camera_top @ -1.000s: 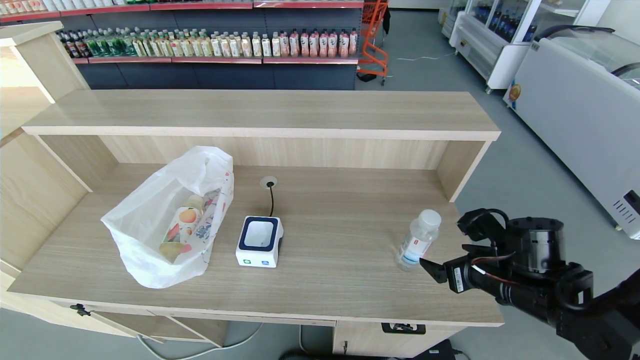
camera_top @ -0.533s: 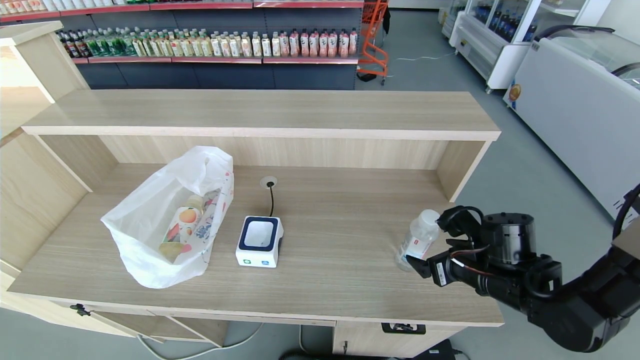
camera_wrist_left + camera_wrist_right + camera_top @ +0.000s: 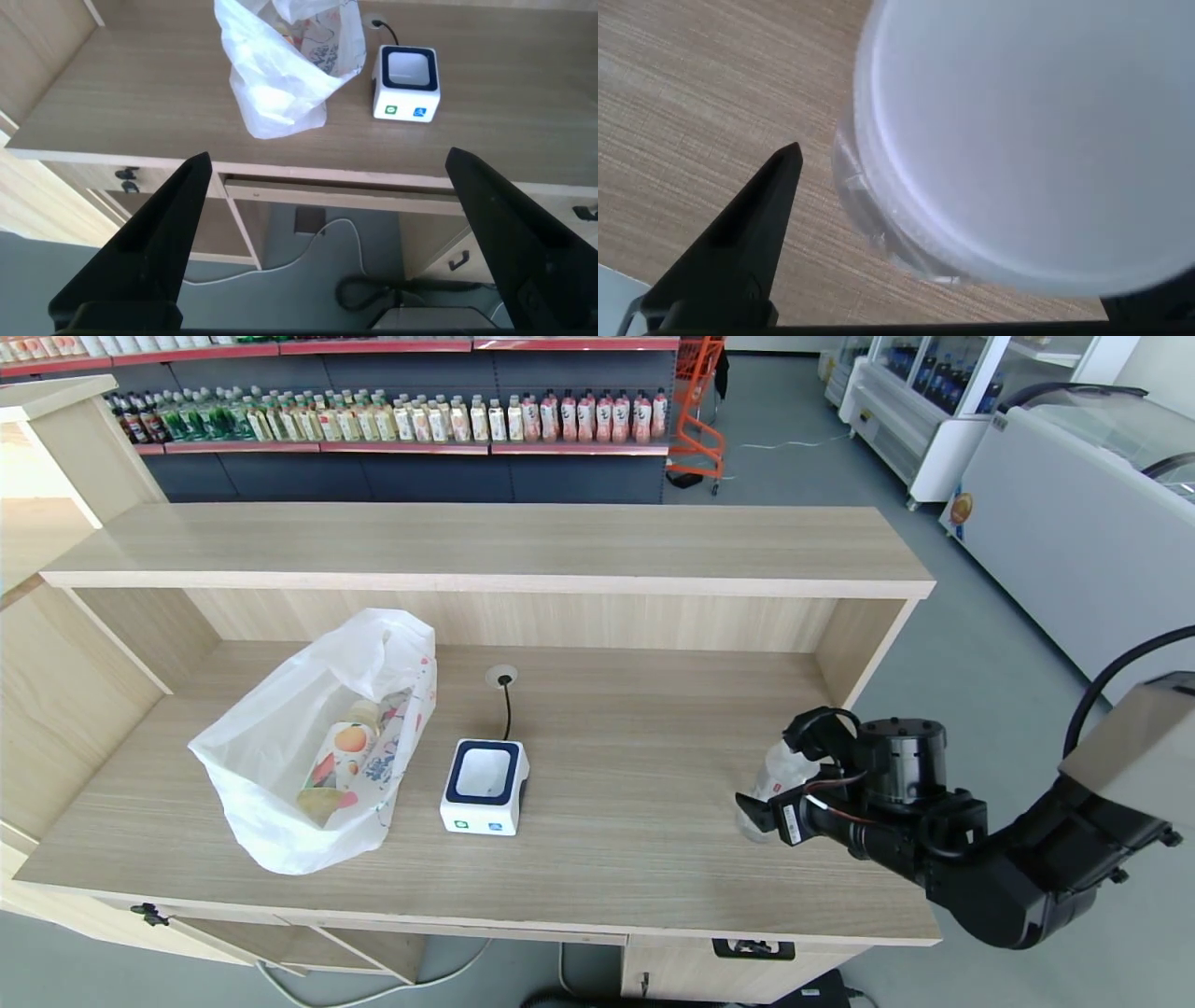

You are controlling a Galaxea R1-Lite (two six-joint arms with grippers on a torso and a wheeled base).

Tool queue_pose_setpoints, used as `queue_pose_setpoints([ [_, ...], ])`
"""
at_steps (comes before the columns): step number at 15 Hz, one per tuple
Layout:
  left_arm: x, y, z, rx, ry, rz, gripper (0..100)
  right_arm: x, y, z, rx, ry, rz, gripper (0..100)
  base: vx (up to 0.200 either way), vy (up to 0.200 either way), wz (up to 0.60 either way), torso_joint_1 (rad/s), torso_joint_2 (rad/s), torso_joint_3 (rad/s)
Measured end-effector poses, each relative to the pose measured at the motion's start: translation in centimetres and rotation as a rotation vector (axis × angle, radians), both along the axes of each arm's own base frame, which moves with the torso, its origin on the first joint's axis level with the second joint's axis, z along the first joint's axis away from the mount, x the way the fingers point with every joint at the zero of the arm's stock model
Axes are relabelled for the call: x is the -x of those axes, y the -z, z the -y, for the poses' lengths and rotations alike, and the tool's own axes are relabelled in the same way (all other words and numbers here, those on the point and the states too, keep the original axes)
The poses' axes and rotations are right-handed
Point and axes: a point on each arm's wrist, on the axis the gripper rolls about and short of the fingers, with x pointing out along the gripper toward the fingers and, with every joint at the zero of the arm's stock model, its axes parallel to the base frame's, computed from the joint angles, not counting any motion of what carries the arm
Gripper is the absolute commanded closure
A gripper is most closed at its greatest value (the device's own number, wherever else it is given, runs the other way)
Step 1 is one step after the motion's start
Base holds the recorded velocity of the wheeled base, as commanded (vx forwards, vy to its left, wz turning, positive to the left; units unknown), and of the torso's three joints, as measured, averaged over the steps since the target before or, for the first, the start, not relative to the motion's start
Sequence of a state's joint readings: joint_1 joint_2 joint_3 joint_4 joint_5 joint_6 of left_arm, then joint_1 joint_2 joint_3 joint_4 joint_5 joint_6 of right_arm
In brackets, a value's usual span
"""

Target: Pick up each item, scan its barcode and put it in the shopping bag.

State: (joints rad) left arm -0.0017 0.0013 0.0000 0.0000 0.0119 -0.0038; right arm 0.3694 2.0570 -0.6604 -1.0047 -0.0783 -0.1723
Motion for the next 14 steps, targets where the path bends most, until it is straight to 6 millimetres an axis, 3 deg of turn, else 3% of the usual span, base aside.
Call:
queue_pose_setpoints([
  [7,0.0,0.0,0.0,0.0,0.0,0.0,0,-2.5,0.7,-1.3,-0.01,-0.013,0.025,0,0.0,0.0,0.0,0.0,0.0,0.0],
  [8,0.0,0.0,0.0,0.0,0.0,0.0,0,-2.6,0.9,-1.5,-0.012,-0.016,0.023,100,0.0,0.0,0.0,0.0,0.0,0.0],
  [14,0.0,0.0,0.0,0.0,0.0,0.0,0,-3.5,0.3,-2.2,-0.062,-0.038,0.081,100,0.0,0.0,0.0,0.0,0.0,0.0],
])
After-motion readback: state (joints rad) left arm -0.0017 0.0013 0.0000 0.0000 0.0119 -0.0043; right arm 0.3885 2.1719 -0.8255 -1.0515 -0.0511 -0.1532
